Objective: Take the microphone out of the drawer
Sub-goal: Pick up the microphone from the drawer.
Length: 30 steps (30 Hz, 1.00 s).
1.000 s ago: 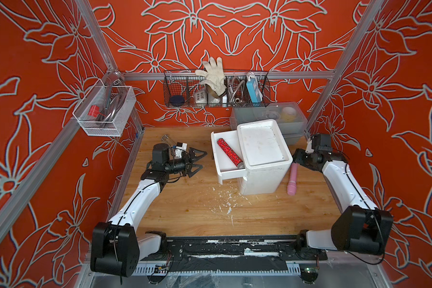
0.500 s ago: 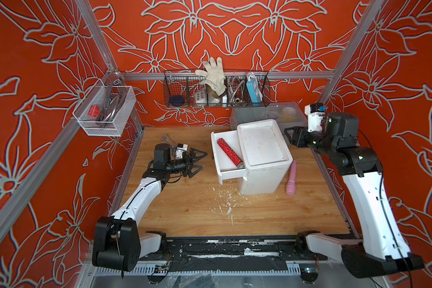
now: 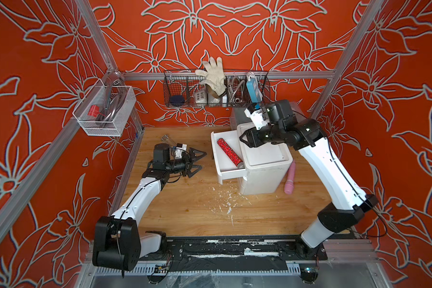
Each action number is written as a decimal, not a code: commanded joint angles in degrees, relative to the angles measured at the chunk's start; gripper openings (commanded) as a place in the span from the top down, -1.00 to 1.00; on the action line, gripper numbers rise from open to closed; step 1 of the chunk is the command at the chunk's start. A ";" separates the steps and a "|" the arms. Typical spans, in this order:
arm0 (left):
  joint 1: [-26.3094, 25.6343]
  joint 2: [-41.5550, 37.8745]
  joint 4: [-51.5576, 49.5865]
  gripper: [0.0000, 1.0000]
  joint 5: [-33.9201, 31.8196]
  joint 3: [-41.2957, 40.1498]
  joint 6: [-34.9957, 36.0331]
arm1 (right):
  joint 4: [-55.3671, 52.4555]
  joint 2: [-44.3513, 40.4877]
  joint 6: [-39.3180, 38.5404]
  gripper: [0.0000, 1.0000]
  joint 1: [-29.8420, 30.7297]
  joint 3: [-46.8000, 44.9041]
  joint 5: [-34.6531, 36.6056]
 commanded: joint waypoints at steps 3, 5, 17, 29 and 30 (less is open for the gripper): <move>1.21 -2.00 -0.72 -1.00 0.36 -0.36 2.01 | -10.39 9.02 -2.70 -0.19 4.32 10.06 5.86; 1.87 -2.42 -1.26 -1.00 0.42 -0.57 2.45 | -12.25 12.70 -3.63 -0.20 5.70 13.12 7.36; 3.60 -3.28 -1.71 -1.00 1.67 -2.03 3.04 | -13.32 25.03 -4.85 -0.21 7.56 18.44 10.40; 3.67 -2.88 -0.40 -1.00 2.00 -2.93 2.51 | -12.27 28.57 -6.20 -0.24 7.89 15.62 20.46; 3.69 -2.87 -0.33 -1.00 1.95 -2.95 2.42 | -12.32 29.00 -6.24 -0.24 7.88 15.61 20.32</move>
